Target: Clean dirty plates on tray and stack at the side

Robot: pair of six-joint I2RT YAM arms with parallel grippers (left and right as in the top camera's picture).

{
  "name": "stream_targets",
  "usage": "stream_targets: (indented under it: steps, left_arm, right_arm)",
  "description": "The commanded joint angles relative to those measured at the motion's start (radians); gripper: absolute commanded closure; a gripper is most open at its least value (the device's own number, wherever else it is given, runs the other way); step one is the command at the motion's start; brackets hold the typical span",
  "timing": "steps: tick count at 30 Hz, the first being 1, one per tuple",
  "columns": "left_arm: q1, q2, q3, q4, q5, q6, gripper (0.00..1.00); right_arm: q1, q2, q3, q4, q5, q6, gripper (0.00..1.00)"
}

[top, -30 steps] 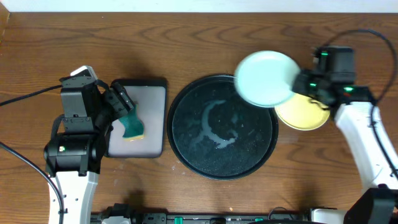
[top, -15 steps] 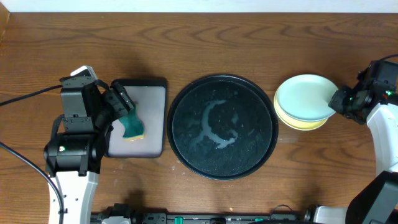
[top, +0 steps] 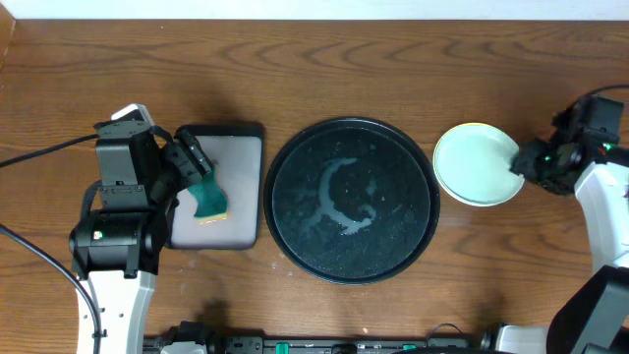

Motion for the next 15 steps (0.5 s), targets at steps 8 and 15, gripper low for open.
stream_targets:
  steps: [8,15]
  left_arm:
    - [0.003,0.001,0.018,0.0,-0.008,-0.001,0.2]
    - [0.003,0.001,0.018,0.0,-0.008,-0.001,0.2]
  right_arm:
    - [0.208,0.008,-0.007,-0.081,-0.04,-0.156,0.01]
    - [0.247,0.008,-0.007,-0.103,-0.032,-0.156,0.01]
